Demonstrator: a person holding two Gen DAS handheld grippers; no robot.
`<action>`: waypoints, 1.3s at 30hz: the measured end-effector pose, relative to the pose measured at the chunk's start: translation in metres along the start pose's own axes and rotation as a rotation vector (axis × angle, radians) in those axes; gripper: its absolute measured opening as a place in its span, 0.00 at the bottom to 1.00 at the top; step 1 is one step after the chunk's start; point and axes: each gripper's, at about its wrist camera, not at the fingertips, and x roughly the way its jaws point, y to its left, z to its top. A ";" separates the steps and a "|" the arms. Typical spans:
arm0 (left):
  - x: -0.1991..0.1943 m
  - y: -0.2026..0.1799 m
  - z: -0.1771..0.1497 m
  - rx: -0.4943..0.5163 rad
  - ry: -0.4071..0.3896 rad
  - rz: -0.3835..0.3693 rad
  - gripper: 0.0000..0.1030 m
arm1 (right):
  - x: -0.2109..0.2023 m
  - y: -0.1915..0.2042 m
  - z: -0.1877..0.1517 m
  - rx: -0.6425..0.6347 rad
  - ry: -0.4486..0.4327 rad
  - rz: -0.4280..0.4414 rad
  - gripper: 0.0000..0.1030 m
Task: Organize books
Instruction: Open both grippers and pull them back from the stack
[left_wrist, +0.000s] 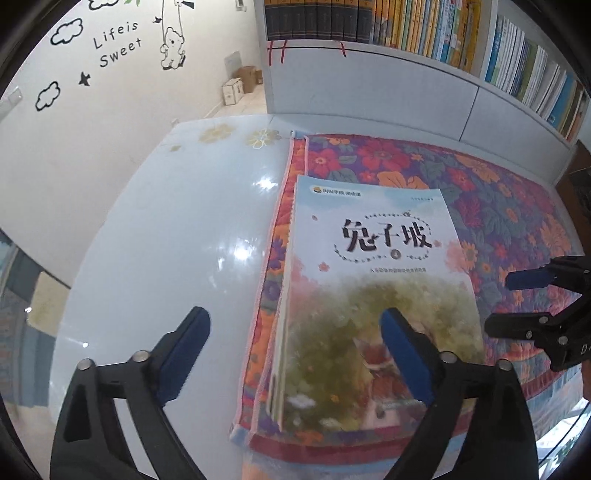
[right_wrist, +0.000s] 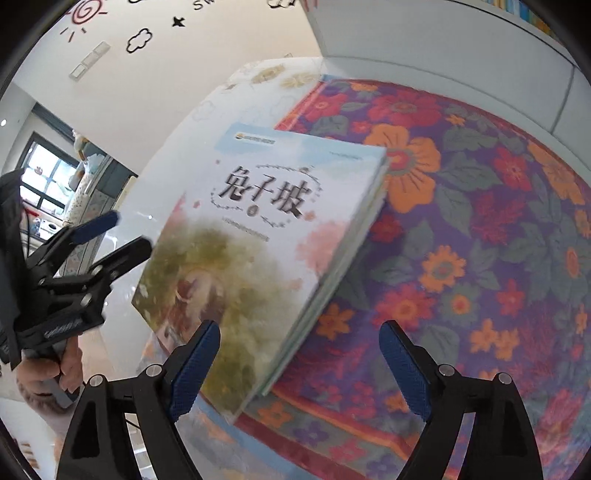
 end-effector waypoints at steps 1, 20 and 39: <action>-0.003 -0.004 -0.001 0.005 -0.003 0.011 0.91 | -0.003 -0.004 -0.003 0.011 -0.002 -0.012 0.84; -0.049 -0.150 -0.047 0.039 -0.118 -0.121 0.95 | -0.141 -0.070 -0.130 0.077 -0.343 -0.168 0.90; -0.039 -0.184 -0.080 -0.019 -0.111 -0.169 0.95 | -0.129 -0.055 -0.195 0.102 -0.462 -0.469 0.98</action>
